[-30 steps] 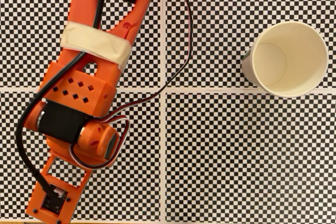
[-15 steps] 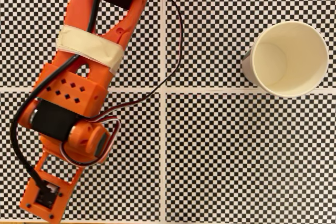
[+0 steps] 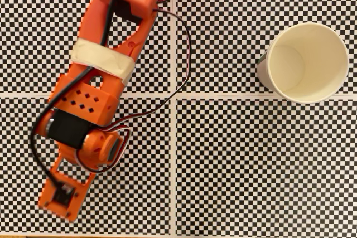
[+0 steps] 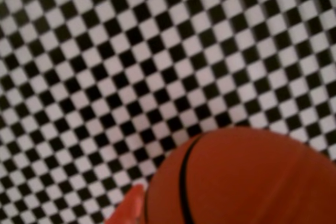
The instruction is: Grasp basketball and place into cup.
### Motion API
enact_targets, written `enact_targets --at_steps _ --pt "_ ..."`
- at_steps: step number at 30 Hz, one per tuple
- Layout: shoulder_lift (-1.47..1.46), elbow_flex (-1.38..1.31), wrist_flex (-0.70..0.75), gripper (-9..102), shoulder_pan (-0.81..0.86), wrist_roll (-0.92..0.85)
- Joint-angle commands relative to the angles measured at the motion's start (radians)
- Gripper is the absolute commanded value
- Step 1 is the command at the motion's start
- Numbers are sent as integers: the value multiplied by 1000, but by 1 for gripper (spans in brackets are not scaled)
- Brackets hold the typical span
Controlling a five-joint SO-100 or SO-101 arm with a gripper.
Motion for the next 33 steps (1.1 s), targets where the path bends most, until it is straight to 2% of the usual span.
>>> enact_targets --at_steps 1,8,14,20,33 --pt "11 -164 29 39 6 -3" --pt "15 -166 38 21 8 3" --pt "26 -166 46 18 8 3" --pt "32 -166 46 21 9 -3" --pt "63 -167 64 2 26 -9"
